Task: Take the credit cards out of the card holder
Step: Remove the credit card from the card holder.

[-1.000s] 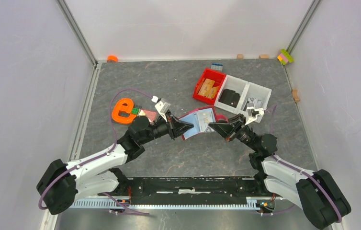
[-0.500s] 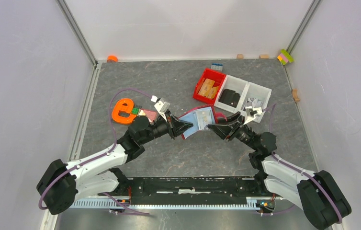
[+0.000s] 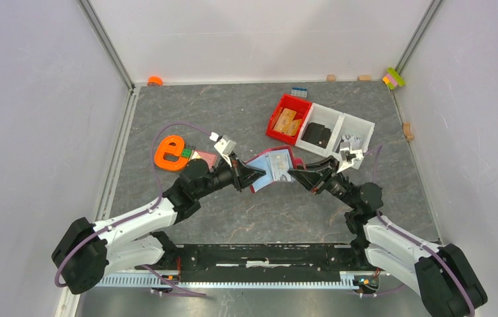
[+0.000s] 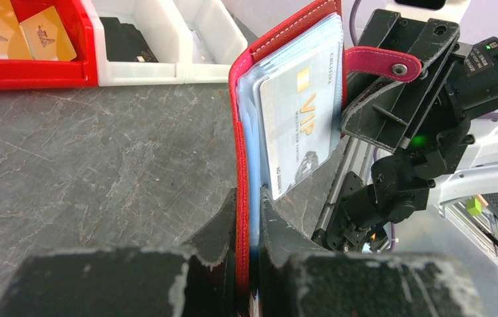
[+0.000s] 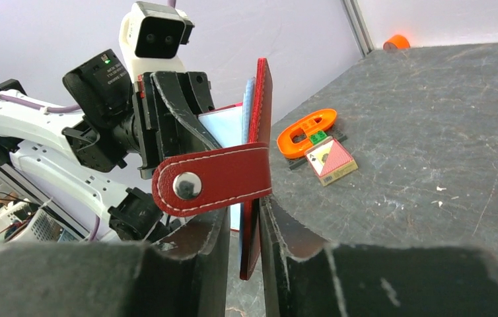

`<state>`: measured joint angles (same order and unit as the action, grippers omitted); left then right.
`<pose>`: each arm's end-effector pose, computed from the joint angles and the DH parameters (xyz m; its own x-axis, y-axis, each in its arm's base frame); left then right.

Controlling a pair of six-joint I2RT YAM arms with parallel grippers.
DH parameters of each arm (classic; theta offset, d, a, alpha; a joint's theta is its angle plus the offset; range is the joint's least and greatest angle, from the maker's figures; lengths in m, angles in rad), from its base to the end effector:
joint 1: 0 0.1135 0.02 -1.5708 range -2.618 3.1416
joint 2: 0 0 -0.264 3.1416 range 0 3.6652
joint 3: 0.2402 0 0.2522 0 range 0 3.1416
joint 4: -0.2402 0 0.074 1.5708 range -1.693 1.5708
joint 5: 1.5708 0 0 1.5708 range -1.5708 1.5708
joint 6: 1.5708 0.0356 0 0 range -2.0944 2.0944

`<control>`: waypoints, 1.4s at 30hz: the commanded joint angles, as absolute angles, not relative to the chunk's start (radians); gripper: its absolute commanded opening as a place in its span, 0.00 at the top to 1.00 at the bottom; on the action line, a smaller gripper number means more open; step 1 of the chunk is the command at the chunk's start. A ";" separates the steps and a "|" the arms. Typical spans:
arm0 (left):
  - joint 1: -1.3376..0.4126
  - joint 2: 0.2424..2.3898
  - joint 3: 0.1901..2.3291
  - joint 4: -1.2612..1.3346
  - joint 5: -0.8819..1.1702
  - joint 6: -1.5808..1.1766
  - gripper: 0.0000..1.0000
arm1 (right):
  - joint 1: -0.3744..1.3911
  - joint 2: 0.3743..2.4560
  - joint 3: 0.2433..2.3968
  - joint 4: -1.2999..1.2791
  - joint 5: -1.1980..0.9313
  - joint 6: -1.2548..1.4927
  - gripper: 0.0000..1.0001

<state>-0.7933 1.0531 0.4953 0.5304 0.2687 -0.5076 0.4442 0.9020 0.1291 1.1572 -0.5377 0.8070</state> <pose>0.1597 -0.1757 0.2612 -0.4413 -0.2197 -0.8701 0.7538 0.4353 -0.4922 0.1461 0.0897 0.2318 -0.3421 0.5242 -0.7799 -0.7963 0.2789 0.5367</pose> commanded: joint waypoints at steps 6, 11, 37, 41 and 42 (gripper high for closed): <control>-0.789 1.071 0.538 0.540 0.264 -0.510 0.98 | 0.442 0.925 0.163 1.191 -0.538 0.799 0.74; -0.788 1.091 0.552 0.532 0.283 -0.512 0.98 | 0.443 0.936 0.168 1.198 -0.553 0.799 0.73; -0.787 1.139 0.560 0.652 0.487 -0.540 0.98 | 0.445 1.017 0.189 1.249 -0.603 0.844 0.91; -0.787 1.129 0.554 0.662 0.489 -0.540 0.98 | 0.444 1.019 0.199 1.197 -0.590 0.826 0.95; -0.787 1.127 0.551 0.671 0.493 -0.539 0.98 | 0.444 1.017 0.201 1.181 -0.585 0.820 0.99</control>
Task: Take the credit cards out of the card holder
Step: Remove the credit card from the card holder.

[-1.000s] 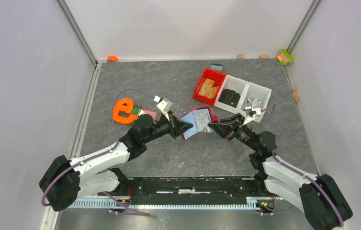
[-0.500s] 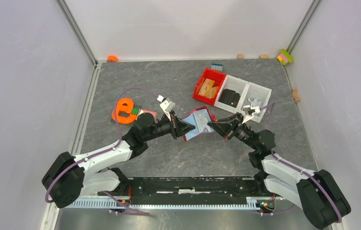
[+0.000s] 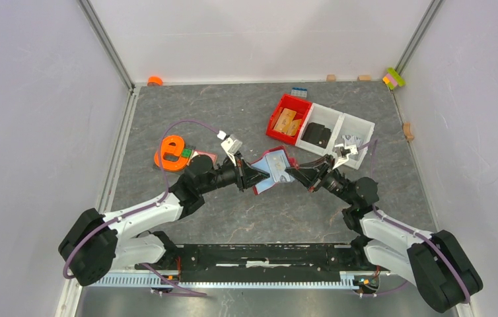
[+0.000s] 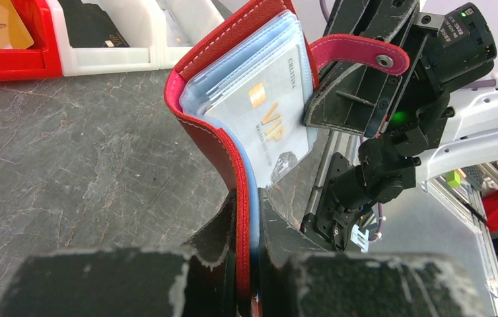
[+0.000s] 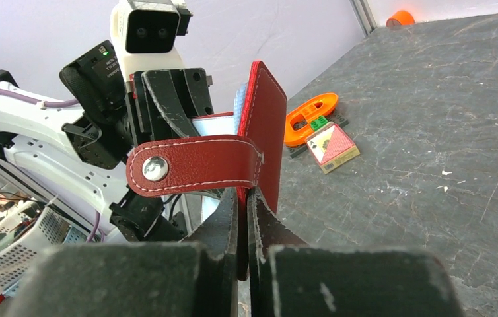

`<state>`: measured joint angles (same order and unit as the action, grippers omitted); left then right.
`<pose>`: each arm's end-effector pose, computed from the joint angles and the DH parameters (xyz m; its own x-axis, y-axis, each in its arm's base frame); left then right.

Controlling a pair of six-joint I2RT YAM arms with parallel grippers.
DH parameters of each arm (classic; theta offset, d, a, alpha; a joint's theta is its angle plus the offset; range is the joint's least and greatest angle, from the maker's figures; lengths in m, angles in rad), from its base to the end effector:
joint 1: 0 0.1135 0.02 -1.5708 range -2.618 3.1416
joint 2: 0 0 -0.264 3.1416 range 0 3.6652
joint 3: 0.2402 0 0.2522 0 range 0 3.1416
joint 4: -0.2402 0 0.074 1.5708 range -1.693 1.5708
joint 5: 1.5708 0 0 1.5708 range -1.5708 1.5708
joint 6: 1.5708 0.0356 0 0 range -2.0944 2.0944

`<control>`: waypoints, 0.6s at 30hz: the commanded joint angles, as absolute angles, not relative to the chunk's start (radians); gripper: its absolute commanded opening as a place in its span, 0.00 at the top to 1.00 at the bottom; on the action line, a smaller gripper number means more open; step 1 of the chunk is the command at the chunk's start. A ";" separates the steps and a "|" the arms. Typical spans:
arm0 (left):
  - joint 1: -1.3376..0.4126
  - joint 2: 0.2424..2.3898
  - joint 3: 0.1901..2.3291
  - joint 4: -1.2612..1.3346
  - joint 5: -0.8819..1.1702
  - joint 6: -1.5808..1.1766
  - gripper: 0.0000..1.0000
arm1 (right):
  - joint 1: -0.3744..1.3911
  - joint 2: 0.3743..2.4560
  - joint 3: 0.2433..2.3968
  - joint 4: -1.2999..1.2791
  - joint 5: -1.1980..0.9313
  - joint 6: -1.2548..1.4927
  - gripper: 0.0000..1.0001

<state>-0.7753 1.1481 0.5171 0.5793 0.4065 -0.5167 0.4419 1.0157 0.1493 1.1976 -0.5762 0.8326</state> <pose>0.1697 -0.1860 0.2527 -0.4890 -0.1561 -0.8582 0.7859 0.3479 -0.5111 0.1575 0.0960 0.2238 -0.4119 0.4913 -0.7674 -0.7722 0.2589 0.5803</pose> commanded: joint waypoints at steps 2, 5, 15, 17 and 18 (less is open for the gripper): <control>-0.788 1.120 0.545 0.689 0.507 -0.541 0.98 | 0.444 1.013 0.208 1.141 -0.574 0.805 1.00; -0.787 1.115 0.537 0.713 0.525 -0.544 0.98 | 0.445 1.006 0.223 1.059 -0.548 0.772 1.00; -0.787 1.089 0.544 0.601 0.379 -0.517 0.98 | 0.444 0.984 0.224 1.031 -0.535 0.761 1.00; -0.784 1.073 0.557 0.479 0.243 -0.506 0.98 | 0.443 0.974 0.214 1.048 -0.530 0.765 1.00; -0.776 1.071 0.558 0.457 0.214 -0.507 0.98 | 0.443 0.972 0.212 1.049 -0.528 0.765 1.00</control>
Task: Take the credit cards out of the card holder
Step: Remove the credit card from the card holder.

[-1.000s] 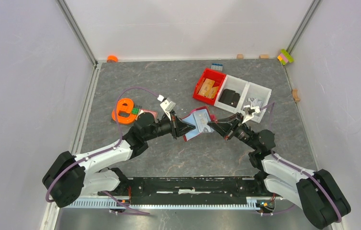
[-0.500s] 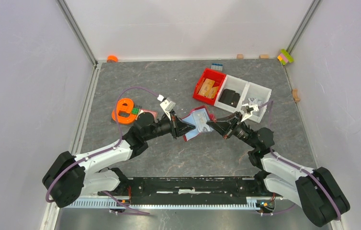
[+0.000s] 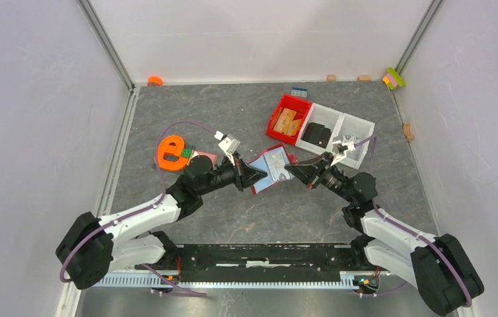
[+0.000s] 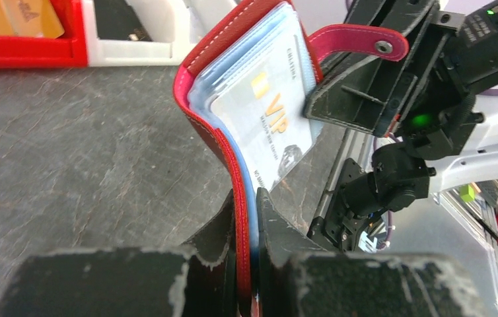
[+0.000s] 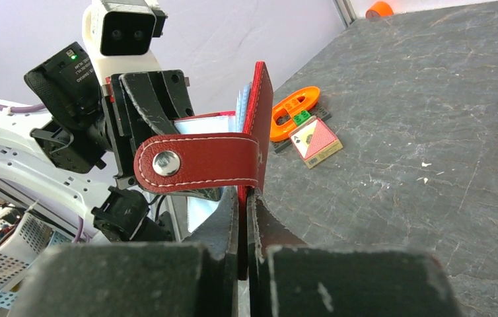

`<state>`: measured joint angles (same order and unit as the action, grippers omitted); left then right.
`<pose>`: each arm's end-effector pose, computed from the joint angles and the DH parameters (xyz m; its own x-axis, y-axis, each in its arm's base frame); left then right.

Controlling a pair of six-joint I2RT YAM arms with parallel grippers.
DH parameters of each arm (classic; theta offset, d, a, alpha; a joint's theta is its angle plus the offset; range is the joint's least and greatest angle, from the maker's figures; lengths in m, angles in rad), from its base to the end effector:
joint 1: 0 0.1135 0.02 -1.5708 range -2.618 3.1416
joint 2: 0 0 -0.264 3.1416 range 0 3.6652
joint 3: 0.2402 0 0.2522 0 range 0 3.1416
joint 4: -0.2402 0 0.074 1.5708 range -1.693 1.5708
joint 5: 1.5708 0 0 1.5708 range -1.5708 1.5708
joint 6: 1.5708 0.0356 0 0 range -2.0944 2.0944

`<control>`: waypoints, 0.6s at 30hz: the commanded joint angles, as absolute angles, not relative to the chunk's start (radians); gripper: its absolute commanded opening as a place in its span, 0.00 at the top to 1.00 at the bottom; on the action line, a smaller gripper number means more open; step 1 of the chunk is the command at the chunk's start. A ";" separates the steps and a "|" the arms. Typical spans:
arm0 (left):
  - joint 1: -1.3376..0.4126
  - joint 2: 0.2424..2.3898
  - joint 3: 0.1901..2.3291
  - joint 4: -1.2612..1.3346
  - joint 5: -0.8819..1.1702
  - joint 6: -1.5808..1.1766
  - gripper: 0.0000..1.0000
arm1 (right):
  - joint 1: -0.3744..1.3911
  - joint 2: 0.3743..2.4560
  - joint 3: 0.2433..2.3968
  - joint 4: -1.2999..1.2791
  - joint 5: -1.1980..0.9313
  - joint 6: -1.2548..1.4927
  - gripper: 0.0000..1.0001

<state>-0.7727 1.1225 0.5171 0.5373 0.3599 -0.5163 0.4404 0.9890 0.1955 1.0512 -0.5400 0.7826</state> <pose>0.1690 -0.1822 0.2540 -0.4891 -0.1684 -0.8558 0.7629 0.3929 -0.5134 0.1646 0.0978 0.2282 -0.4115 0.4747 -0.7781 -0.7407 0.3233 0.5889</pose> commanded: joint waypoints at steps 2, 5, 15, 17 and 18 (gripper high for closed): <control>-0.763 1.071 0.554 0.455 0.207 -0.520 0.98 | 0.442 0.971 0.214 1.029 -0.515 0.762 1.00; -0.753 1.089 0.572 0.407 0.178 -0.531 0.98 | 0.438 0.981 0.220 0.957 -0.474 0.752 1.00; -0.734 1.100 0.588 0.413 0.275 -0.507 0.98 | 0.411 1.049 0.234 1.009 -0.566 0.736 0.41; -0.735 1.102 0.607 0.379 0.282 -0.499 0.98 | 0.411 1.026 0.246 0.954 -0.550 0.684 0.33; -0.735 1.106 0.612 0.369 0.284 -0.496 0.98 | 0.411 1.015 0.252 0.921 -0.540 0.660 0.32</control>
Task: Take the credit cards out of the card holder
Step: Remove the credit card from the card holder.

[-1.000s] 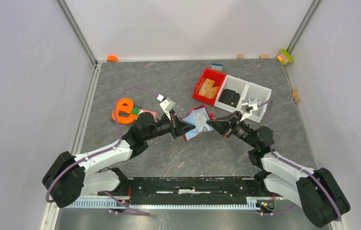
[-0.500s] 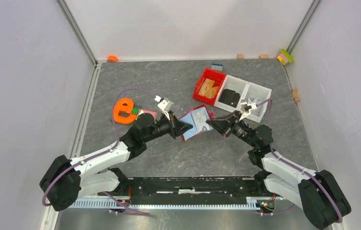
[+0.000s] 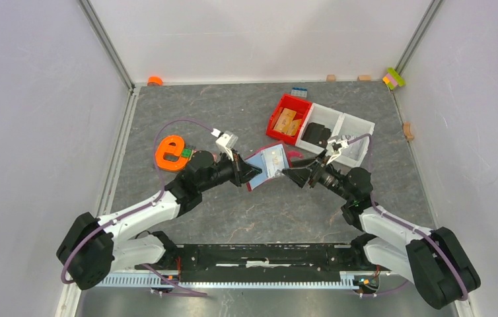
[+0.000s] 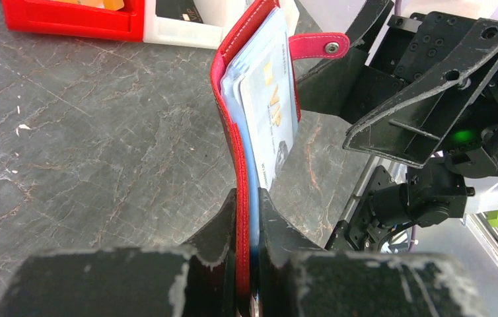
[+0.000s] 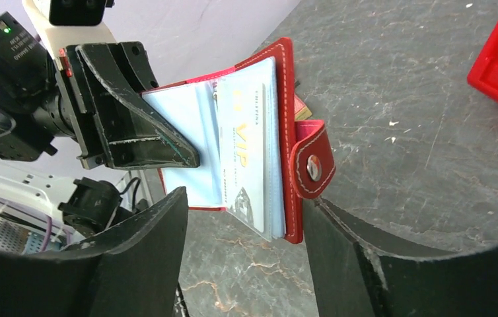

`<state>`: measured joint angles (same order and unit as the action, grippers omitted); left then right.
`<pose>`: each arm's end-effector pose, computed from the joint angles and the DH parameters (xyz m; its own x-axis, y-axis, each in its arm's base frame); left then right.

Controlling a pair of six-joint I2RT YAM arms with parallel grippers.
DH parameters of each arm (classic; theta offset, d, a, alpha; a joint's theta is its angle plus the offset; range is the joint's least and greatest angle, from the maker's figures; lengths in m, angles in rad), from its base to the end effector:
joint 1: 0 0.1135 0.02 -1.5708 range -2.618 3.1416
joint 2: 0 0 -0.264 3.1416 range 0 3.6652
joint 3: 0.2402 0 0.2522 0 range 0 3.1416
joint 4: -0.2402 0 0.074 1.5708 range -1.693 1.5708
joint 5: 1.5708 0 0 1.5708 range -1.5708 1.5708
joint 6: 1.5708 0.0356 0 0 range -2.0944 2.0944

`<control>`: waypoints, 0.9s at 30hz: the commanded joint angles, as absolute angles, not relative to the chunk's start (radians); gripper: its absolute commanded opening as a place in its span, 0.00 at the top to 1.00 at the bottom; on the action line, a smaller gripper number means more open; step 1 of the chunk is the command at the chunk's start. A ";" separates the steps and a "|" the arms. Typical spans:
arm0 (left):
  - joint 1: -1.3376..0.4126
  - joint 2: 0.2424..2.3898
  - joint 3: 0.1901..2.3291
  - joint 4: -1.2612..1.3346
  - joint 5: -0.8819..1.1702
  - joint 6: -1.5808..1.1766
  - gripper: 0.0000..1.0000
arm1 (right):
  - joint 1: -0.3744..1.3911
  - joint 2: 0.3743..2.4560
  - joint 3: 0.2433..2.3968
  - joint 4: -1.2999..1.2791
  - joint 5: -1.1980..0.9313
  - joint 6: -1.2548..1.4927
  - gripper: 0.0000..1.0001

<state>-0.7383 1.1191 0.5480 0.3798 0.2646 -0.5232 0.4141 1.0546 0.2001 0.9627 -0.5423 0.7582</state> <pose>0.1784 -0.1749 0.2485 -0.5413 -0.1595 -0.8256 0.6569 0.5326 -0.5336 0.1754 0.0972 0.2090 -0.4882 0.4288 -0.7601 -0.6593 0.3896 0.6431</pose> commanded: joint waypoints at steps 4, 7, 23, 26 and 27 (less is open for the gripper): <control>-0.735 1.140 0.624 0.385 0.338 -0.501 0.98 | 0.411 0.999 0.269 0.903 -0.560 0.629 0.30; -0.735 1.162 0.639 0.397 0.392 -0.504 0.98 | 0.410 0.996 0.275 0.892 -0.563 0.622 0.18; -0.736 1.157 0.630 0.471 0.513 -0.523 0.98 | 0.363 0.856 0.380 0.514 -0.373 0.434 0.02; -0.736 1.146 0.623 0.489 0.533 -0.526 0.98 | 0.355 0.875 0.423 0.486 -0.463 0.407 0.02; -0.736 1.141 0.621 0.488 0.535 -0.526 0.98 | 0.353 0.875 0.437 0.474 -0.491 0.394 0.02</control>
